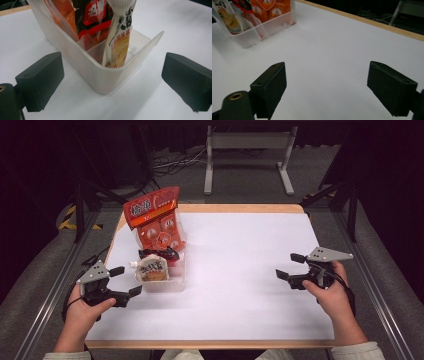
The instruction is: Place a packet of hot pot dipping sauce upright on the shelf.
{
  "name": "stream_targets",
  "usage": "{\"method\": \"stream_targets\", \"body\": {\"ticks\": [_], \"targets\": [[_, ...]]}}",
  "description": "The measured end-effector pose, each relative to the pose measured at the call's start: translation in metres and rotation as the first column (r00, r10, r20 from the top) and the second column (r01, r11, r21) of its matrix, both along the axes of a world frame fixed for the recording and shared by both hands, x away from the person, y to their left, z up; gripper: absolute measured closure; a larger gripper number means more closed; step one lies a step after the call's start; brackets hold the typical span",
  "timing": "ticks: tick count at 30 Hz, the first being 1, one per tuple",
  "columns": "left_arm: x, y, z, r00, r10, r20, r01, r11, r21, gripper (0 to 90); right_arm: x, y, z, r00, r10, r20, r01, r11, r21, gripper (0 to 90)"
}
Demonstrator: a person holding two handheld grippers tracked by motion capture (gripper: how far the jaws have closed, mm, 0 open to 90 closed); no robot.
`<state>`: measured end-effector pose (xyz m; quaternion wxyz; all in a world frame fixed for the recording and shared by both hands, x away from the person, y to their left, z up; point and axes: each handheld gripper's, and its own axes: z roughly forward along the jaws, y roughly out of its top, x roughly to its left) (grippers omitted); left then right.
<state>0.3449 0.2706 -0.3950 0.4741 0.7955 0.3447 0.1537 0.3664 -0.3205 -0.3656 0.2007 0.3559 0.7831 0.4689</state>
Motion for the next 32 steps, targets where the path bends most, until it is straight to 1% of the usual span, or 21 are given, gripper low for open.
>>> {"method": "stream_targets", "body": {"ticks": [1,2,3,4,5,7,9,10,12,13,14,15,16,17,19,21,22,24,27,29,32], "targets": [[0.0,0.0,0.0,1.0,0.0,0.0,0.0,1.0,0.0,5.2,0.0,0.0,0.0,1.0,0.0,0.0,0.0,1.0,0.0,16.0],[0.001,-0.001,-0.003,1.0,0.005,-0.001,-0.005,0.9999,0.01,5.2,0.0,-0.002,-0.002,1.0,-0.005,-0.002,0.005,1.0,0.003,15.8],[0.002,-0.002,-0.006,0.9998,0.019,-0.001,-0.019,0.9997,0.013,5.5,-0.001,-0.005,-0.006,0.9999,-0.014,-0.004,0.014,0.9999,0.002,15.7],[0.003,-0.002,-0.008,0.9998,0.021,-0.003,-0.021,0.9996,0.016,5.8,-0.002,-0.008,-0.009,0.9997,-0.024,-0.006,0.024,0.9997,0.004,15.6],[0.004,-0.002,-0.01,0.9996,0.028,-0.005,-0.028,0.9995,0.014,5.7,-0.002,-0.01,-0.011,0.9995,-0.031,-0.009,0.031,0.9995,0.007,15.3],[0.003,-0.004,-0.015,0.9995,0.028,-0.016,-0.028,0.9995,-0.01,5.7,-0.003,-0.015,-0.018,0.9987,-0.048,-0.014,0.049,0.9987,0.013,14.8],[0.003,-0.005,-0.018,0.9993,0.033,-0.019,-0.033,0.9993,-0.015,5.7,-0.002,-0.018,-0.024,0.998,-0.062,-0.014,0.062,0.998,0.009,13.7],[0.004,-0.004,-0.02,0.9993,0.031,-0.019,-0.032,0.9994,-0.011,5.7,-0.002,-0.02,-0.027,0.9979,-0.064,-0.012,0.064,0.9979,0.009,13.0],[0.007,-0.003,-0.024,0.9988,0.039,-0.028,-0.039,0.9992,-0.009,5.6,-0.002,-0.022,-0.035,0.998,-0.063,-0.003,0.063,0.9975,0.031,12.4],[0.007,-0.003,-0.024,0.9988,0.039,-0.028,-0.039,0.9992,-0.009,5.5,-0.002,-0.022,-0.035,0.998,-0.063,-0.003,0.063,0.9975,0.031,12.4],[0.008,-0.003,-0.027,0.9984,0.05,-0.027,-0.05,0.9988,-0.003,5.5,-0.001,-0.023,-0.04,0.9979,-0.065,-0.002,0.065,0.9973,0.034,12.2],[0.009,-0.003,-0.03,0.998,0.056,-0.029,-0.055,0.9985,0.003,5.4,-0.001,-0.024,-0.045,0.9976,-0.069,-0.004,0.069,0.9972,0.027,11.6],[0.01,-0.003,-0.034,0.9979,0.057,-0.032,-0.057,0.9984,0.004,5.4,0.0,-0.024,-0.051,0.9972,-0.075,-0.004,0.075,0.9969,0.024,11.3],[0.011,-0.003,-0.036,0.9977,0.056,-0.039,-0.056,0.9984,-0.001,5.3,0.001,-0.025,-0.057,0.9967,-0.079,-0.016,0.08,0.9966,0.019,11.2],[0.011,-0.003,-0.041,0.9977,0.05,-0.045,-0.05,0.9988,0.002,5.3,0.003,-0.024,-0.063,0.9961,-0.084,-0.027,0.085,0.9962,0.02,11.1],[0.012,-0.003,-0.043,0.9977,0.046,-0.051,-0.045,0.9989,0.01,5.3,0.004,-0.023,-0.066,0.9959,-0.084,-0.031,0.085,0.9961,0.022,11.1],[0.013,-0.003,-0.049,0.9962,0.053,-0.07,-0.051,0.9984,0.027,5.3,0.005,-0.022,-0.069,0.9952,-0.089,-0.04,0.089,0.996,0.009,11.1],[0.013,-0.004,-0.053,0.9954,0.056,-0.078,-0.053,0.9979,0.038,5.3,0.006,-0.022,-0.072,0.9943,-0.093,-0.051,0.094,0.9956,0.004,11.1],[0.013,-0.005,-0.055,0.9949,0.053,-0.086,-0.05,0.9982,0.034,5.2,0.006,-0.021,-0.074,0.994,-0.095,-0.054,0.094,0.9955,-0.011,11.1],[0.013,-0.005,-0.055,0.9952,0.053,-0.083,-0.05,0.9982,0.035,5.2,0.006,-0.021,-0.074,0.9939,-0.097,-0.052,0.096,0.9953,-0.009,11.1],[0.012,-0.005,-0.054,0.9955,0.053,-0.078,-0.052,0.9984,0.023,4.9,0.006,-0.022,-0.072,0.9938,-0.1,-0.048,0.1,0.995,0.0,11.5]]}}
